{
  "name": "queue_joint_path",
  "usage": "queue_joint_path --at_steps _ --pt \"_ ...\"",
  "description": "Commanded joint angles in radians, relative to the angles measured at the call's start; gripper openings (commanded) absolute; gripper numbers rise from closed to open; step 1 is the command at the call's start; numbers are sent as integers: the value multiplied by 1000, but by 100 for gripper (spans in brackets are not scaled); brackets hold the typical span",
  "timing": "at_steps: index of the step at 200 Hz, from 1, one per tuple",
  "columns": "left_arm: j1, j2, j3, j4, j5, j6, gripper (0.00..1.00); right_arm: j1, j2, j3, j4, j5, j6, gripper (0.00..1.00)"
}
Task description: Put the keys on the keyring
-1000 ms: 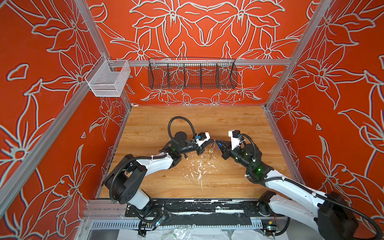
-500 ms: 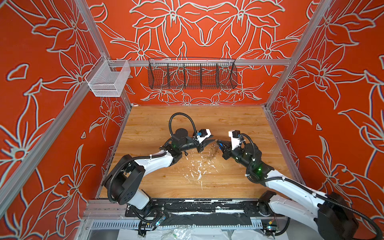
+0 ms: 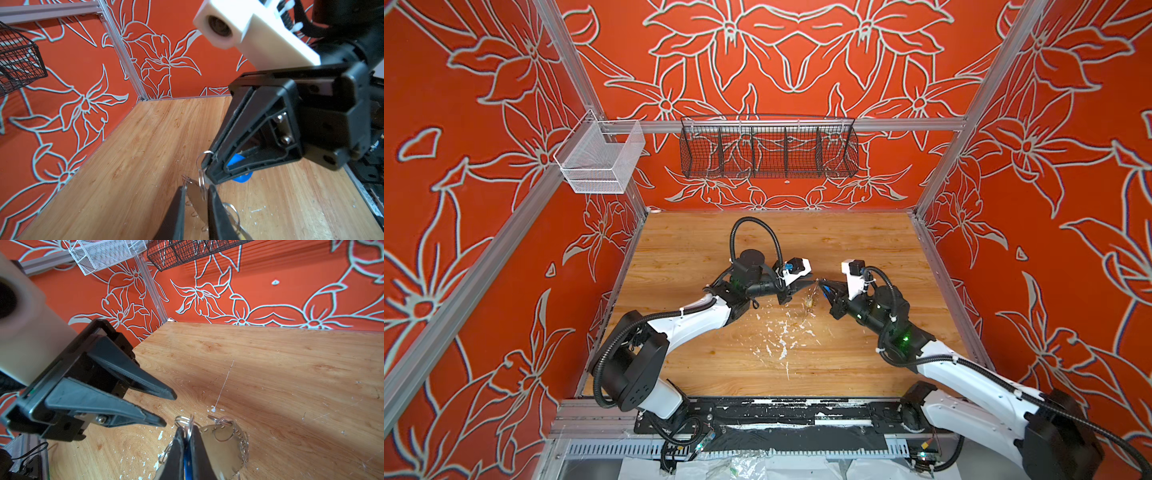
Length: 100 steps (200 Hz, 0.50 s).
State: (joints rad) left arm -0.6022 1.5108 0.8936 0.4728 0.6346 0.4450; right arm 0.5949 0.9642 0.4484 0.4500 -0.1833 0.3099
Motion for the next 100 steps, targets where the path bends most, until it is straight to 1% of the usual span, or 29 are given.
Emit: queue_joint_path --at_steps 1,63,100 --pt "4 -4 46 -65 27 35 21 -4 -18 42 15 2 -13 0" --pt "3 19 76 -97 37 34 21 -4 5 46 31 -16 -10 0" --pt "3 33 84 -100 38 33 27 -2 14 54 28 -23 -9 0"
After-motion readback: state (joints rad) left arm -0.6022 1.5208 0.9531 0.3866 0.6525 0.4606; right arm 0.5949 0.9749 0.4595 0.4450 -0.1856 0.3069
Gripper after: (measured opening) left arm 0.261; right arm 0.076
